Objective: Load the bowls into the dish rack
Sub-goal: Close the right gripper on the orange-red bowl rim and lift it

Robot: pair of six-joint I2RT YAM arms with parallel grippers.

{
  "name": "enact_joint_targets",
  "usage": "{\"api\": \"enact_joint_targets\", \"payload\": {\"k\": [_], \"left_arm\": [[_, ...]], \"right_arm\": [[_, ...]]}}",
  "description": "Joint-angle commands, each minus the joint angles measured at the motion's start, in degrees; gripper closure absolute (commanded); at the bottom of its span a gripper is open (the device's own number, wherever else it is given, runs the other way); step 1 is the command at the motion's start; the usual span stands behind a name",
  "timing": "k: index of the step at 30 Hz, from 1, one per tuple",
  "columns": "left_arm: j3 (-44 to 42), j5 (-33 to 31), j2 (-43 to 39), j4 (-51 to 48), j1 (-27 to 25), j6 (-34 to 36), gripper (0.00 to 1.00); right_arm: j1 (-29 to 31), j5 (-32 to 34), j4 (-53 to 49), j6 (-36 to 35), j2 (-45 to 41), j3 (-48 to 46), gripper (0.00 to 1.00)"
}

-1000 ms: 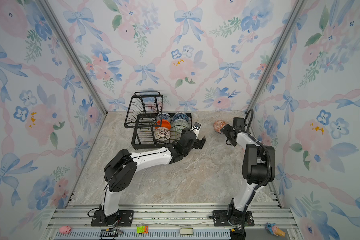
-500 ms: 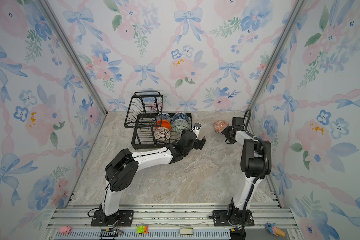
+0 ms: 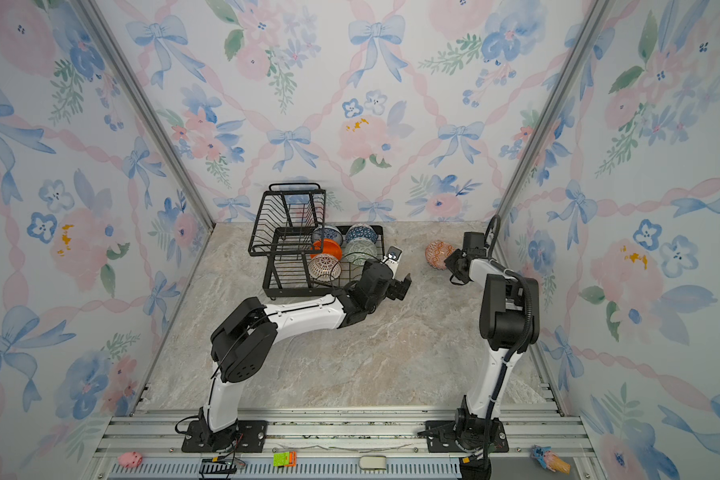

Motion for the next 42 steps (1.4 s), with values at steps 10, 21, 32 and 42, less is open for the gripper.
{"api": "enact_joint_targets", "payload": {"k": [10, 21, 32, 42], "left_arm": [[-2.83, -0.68, -2.61, 0.7, 0.21, -2.51, 0.02], [-4.92, -0.93, -4.58, 0.75, -0.11, -5.13, 0.02], [-8.71, -1.93, -8.11, 0.61, -0.95, -8.45, 0.02], [-13.82, -0.51, -13.77, -1.56, -0.89, -16.08, 0.02]], "right_arm": [[1.73, 0.75, 1.55, -0.24, 0.68, -1.5, 0.93], [6.11, 3.07, -0.62, -1.61, -3.63, -4.76, 0.97], [8.47, 3.25, -2.4, -1.37, -12.07, -10.82, 1.0], [14.44, 7.11, -8.52, -4.39, -21.07, -10.9, 1.0]]}}
